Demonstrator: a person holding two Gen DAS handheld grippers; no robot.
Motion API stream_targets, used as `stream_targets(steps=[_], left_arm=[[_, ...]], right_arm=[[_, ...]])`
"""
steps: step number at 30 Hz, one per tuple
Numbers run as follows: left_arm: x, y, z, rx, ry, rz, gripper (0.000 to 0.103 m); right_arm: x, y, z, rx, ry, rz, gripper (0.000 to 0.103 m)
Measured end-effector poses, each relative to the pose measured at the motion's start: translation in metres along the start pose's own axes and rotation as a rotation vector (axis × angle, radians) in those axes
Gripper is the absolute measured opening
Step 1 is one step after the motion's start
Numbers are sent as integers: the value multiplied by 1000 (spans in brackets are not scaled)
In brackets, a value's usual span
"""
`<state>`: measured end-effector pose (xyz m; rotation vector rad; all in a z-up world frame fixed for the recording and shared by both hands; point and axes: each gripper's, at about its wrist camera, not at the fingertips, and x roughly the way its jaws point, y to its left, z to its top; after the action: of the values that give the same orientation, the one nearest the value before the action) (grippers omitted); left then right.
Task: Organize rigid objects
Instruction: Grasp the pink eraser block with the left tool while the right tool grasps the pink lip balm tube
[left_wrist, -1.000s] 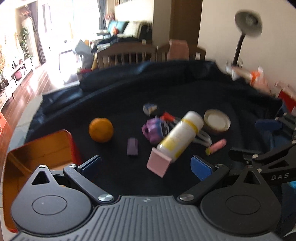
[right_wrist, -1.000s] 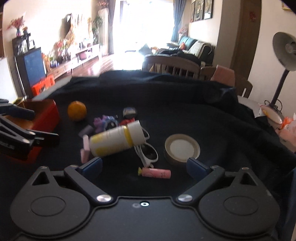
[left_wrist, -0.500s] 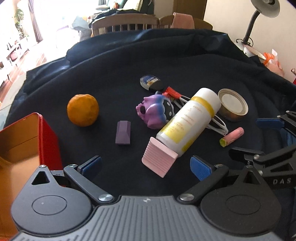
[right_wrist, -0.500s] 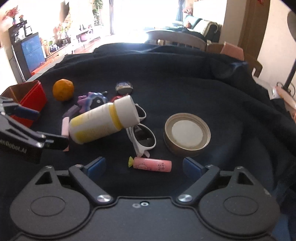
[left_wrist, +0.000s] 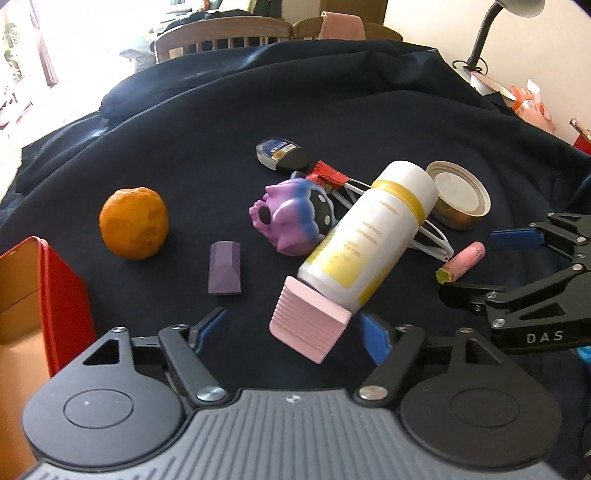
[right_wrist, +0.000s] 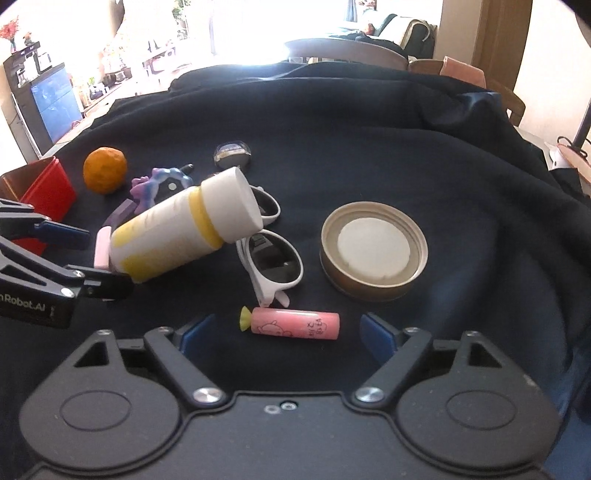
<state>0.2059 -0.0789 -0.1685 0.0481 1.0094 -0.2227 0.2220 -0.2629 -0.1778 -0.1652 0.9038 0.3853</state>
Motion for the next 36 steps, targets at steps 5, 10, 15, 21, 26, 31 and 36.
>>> stream_targets(steps=[5, 10, 15, 21, 26, 31, 36], left_arm=[[4, -2, 0, 19, 6, -21, 61], [6, -6, 0, 49, 7, -25, 53], [7, -6, -1, 48, 9, -24, 41], [5, -2, -2, 16, 5, -27, 40], [0, 2, -5, -15, 5, -17, 39], [-8, 9, -8, -51, 1, -11, 39], [-23, 14, -14, -89, -10, -10, 39]], right_arm=[[5, -4, -1, 16, 12, 0, 79], [4, -7, -2, 20, 8, -1, 72], [1, -7, -2, 16, -3, -7, 59], [-4, -5, -4, 24, -9, -2, 59], [-11, 0, -5, 23, -12, 11, 58], [-24, 5, -7, 21, -19, 22, 59], [-43, 19, -3, -8, -52, 44, 58]])
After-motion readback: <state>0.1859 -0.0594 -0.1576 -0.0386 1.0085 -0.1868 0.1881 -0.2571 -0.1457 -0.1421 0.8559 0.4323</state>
